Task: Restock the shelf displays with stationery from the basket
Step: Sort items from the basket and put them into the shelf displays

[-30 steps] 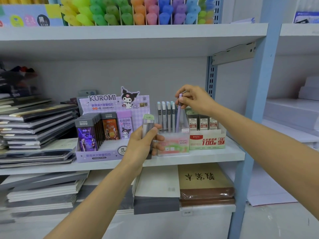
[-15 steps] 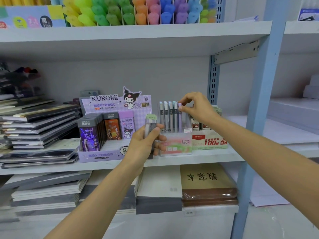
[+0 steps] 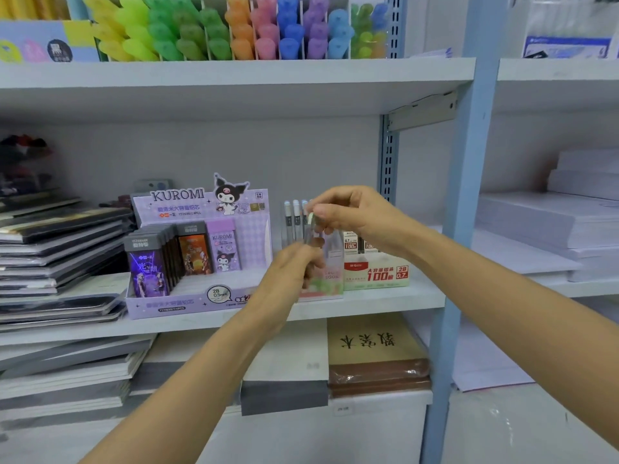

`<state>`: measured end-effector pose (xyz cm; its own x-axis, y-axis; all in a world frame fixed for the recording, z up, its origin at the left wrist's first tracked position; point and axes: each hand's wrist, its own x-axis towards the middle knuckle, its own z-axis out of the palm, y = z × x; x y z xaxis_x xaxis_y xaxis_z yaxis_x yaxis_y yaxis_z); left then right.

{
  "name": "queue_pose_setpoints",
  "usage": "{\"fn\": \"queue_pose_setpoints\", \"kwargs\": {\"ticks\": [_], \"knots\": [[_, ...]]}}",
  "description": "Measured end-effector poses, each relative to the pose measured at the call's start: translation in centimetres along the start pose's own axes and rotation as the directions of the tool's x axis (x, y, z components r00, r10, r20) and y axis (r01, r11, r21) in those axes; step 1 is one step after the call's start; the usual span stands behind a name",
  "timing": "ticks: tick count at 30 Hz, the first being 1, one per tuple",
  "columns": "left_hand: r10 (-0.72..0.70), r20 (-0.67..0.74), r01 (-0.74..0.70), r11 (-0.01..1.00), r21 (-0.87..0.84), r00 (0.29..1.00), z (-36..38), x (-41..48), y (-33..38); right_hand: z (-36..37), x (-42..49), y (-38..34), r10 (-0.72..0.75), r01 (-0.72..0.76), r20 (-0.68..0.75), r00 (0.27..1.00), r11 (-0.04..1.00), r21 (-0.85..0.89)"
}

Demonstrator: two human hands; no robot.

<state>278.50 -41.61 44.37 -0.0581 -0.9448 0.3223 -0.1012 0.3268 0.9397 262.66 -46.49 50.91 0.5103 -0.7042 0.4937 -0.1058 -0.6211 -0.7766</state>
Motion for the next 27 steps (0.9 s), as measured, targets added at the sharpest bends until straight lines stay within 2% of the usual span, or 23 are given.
{"fn": "queue_pose_setpoints", "kwargs": {"ticks": [2, 5, 7, 8, 9, 11, 12, 15, 17, 18, 22, 24, 27], "knots": [[-0.010, -0.003, 0.010, 1.000, 0.027, 1.000, 0.5, -0.2, 0.4, -0.8, -0.7, 0.1, 0.035, -0.036, 0.007, 0.999, 0.995, 0.093], [0.125, 0.061, -0.131, 0.987, 0.098, 0.990, 1.4, -0.7, 0.4, -1.2, -1.6, 0.6, 0.100, -0.101, 0.011, 0.995, 0.993, 0.067], [0.169, 0.051, -0.175, 0.975, 0.141, 0.984, 1.8, -0.8, 0.3, -1.4, -2.1, 0.8, 0.151, -0.151, 0.013, 0.989, 0.987, 0.045], [0.202, 0.036, -0.205, 0.953, 0.221, 0.979, 1.9, -0.7, 0.1, -1.6, -2.4, 0.8, 0.165, -0.165, 0.000, 0.986, 0.986, 0.015], [0.240, 0.031, -0.235, 0.904, 0.358, 0.970, 2.0, -0.5, 0.0, -1.9, -2.5, 0.7, 0.168, -0.169, -0.036, 0.985, 0.985, -0.028], [0.307, 0.037, -0.260, 0.729, 0.633, 0.951, 2.0, -0.3, -0.6, -2.9, -2.6, 0.4, 0.131, -0.150, -0.168, 0.977, 0.983, -0.110], [0.356, 0.041, -0.276, 0.642, 0.716, 0.934, 2.0, -0.4, -0.9, -3.7, -2.6, 0.3, 0.097, -0.134, -0.253, 0.963, 0.982, -0.133], [0.527, 0.161, -0.394, 0.367, 0.843, 0.834, 2.0, -0.6, -1.7, -6.3, -2.4, 0.0, -0.031, -0.067, -0.461, 0.887, 0.979, -0.194], [0.543, 0.268, -0.437, 0.207, 0.876, 0.795, 2.5, -0.2, -2.2, -7.6, -2.3, 0.5, -0.099, -0.083, -0.527, 0.844, 0.947, -0.311], [0.518, 0.304, -0.437, 0.154, 0.886, 0.800, 2.8, 0.1, -2.4, -7.9, -2.3, 0.9, -0.121, -0.106, -0.540, 0.833, 0.922, -0.371], [0.407, 0.361, -0.396, 0.004, 0.918, 0.839, 3.8, 1.2, -3.7, -7.9, -2.9, 2.7, -0.233, -0.130, -0.539, 0.809, 0.824, -0.551], [0.385, 0.358, -0.377, -0.030, 0.926, 0.850, 3.9, 1.4, -4.3, -7.5, -2.9, 3.3, -0.259, -0.138, -0.514, 0.818, 0.778, -0.613], [0.400, 0.364, -0.382, -0.037, 0.924, 0.841, 3.8, 1.3, -4.2, -7.1, -2.6, 3.9, -0.218, -0.176, -0.474, 0.853, 0.735, -0.655]]}}
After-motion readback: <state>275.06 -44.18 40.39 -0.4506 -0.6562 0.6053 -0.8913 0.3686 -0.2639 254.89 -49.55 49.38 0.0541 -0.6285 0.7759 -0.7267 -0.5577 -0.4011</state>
